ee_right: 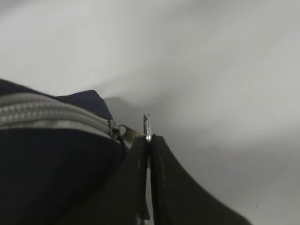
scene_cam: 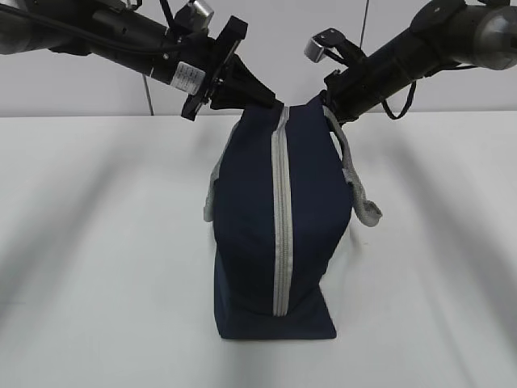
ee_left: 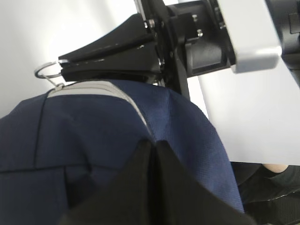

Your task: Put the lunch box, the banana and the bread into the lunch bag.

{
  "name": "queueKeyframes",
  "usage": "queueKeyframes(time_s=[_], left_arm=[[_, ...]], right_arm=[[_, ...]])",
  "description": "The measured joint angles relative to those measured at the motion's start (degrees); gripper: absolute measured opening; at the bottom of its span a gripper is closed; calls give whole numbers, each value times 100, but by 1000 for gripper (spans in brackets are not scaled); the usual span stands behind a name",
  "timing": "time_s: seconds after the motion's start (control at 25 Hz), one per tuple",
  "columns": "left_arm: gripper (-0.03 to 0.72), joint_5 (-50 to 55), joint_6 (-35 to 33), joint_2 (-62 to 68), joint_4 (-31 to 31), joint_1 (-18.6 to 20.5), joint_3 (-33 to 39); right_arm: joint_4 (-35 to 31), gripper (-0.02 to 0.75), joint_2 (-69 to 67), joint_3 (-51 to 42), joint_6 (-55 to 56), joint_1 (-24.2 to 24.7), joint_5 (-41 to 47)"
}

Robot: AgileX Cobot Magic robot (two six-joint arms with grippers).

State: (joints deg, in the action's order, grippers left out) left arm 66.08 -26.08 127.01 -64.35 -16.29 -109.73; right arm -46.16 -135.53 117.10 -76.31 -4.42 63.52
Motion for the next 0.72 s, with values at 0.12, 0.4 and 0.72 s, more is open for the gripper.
queueKeyframes(time_s=[0.12, 0.4, 0.72], left_arm=[[36, 13, 0, 0, 257, -7, -12], [484, 58, 39, 0, 771, -43, -17], [554, 76, 67, -381, 784, 243, -17]], right_arm=[[-133, 3, 0, 55, 73, 9, 54], [-276, 350, 0, 662, 785, 27, 223], [-135, 406, 0, 1394, 2959, 284, 627]])
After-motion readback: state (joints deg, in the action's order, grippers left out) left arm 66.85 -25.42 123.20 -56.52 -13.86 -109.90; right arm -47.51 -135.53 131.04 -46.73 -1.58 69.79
